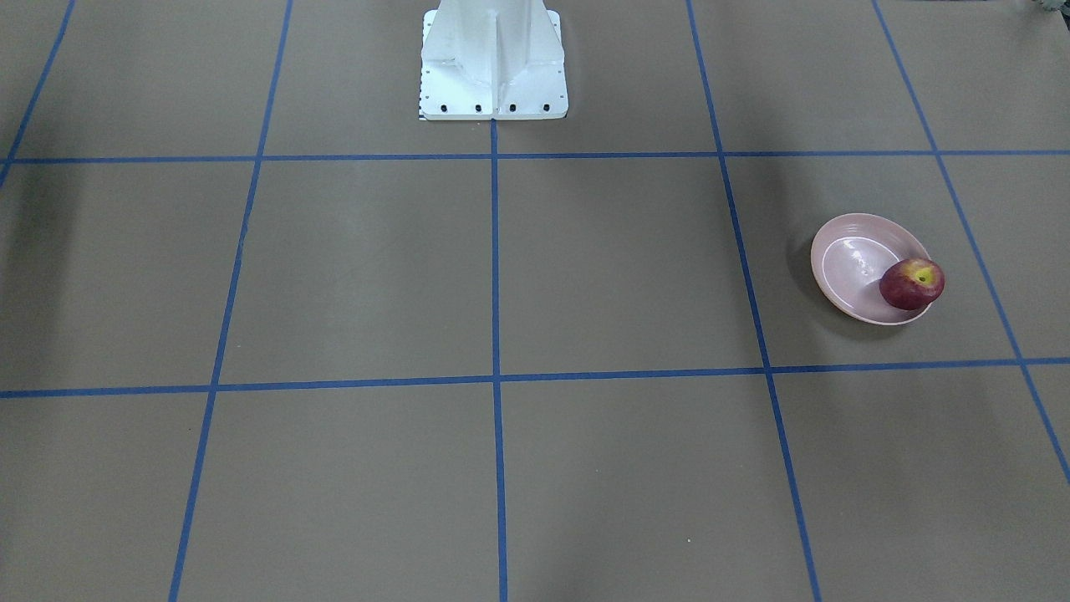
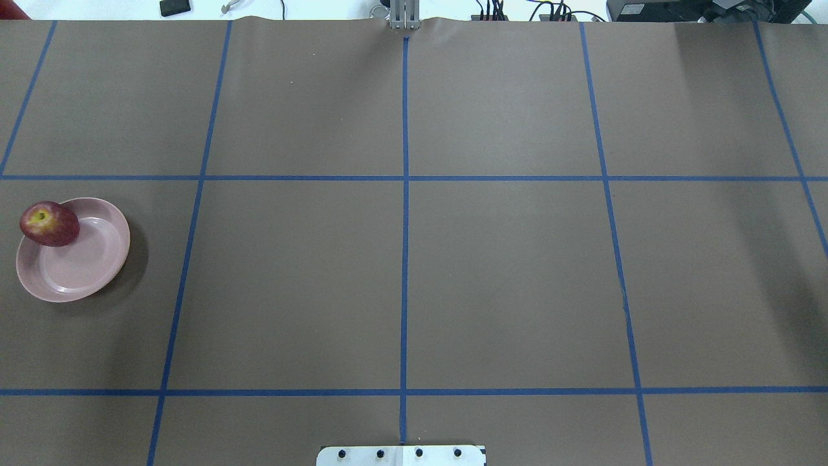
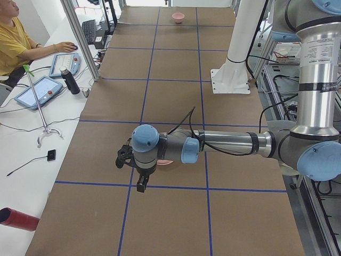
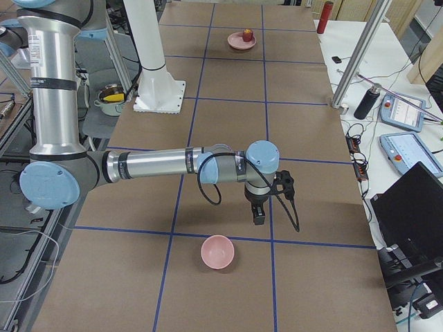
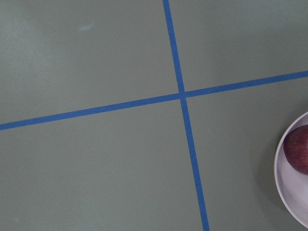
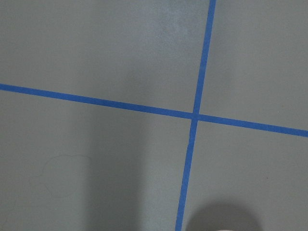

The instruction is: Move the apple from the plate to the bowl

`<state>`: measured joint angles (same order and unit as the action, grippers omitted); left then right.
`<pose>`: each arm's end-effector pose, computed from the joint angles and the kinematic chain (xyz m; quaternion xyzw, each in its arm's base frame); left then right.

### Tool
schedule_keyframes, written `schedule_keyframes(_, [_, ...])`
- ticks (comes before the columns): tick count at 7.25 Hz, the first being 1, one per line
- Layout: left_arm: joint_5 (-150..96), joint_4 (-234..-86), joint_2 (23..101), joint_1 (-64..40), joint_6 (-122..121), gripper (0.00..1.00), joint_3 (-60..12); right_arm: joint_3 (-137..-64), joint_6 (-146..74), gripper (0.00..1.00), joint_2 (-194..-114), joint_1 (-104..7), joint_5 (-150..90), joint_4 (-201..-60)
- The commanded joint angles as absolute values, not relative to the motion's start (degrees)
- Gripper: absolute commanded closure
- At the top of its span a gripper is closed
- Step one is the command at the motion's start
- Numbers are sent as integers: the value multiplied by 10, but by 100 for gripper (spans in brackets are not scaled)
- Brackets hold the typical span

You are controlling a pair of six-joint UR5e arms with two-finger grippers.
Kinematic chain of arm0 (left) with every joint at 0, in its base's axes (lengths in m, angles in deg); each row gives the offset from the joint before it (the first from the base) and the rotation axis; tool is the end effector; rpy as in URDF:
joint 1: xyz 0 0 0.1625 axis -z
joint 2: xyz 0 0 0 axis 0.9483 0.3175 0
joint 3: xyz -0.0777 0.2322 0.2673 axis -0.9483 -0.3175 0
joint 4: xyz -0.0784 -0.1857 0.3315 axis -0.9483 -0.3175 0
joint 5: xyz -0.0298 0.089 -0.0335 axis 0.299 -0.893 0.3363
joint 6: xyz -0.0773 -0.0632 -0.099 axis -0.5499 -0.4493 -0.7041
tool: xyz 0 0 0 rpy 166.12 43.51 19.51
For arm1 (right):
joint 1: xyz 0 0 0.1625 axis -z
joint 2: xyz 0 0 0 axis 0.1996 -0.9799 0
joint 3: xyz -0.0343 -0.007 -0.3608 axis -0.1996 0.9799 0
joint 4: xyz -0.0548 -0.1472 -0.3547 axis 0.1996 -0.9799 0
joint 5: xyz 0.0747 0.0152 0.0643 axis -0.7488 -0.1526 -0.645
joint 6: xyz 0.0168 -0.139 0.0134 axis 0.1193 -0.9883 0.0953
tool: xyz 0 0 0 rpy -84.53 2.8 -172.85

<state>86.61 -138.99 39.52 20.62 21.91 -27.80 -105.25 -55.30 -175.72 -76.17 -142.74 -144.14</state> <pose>-0.0506 -0.4543 0.6000 0.0865 0.3759 0.0681 0.9201 0.0141 -0.4638 0.5730 0.0465 -0.3867 -0.0605 0.9191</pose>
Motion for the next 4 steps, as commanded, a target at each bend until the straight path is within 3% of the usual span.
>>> schedule_keyframes(1, [866, -1389, 393, 206, 219, 2, -275, -1050, -559, 0, -1779, -761, -1427, -1441])
schedule_keyframes(4, [866, -1388, 393, 206, 219, 2, -274, -1034, -620, 0, -1823, -760, -1423, -1412])
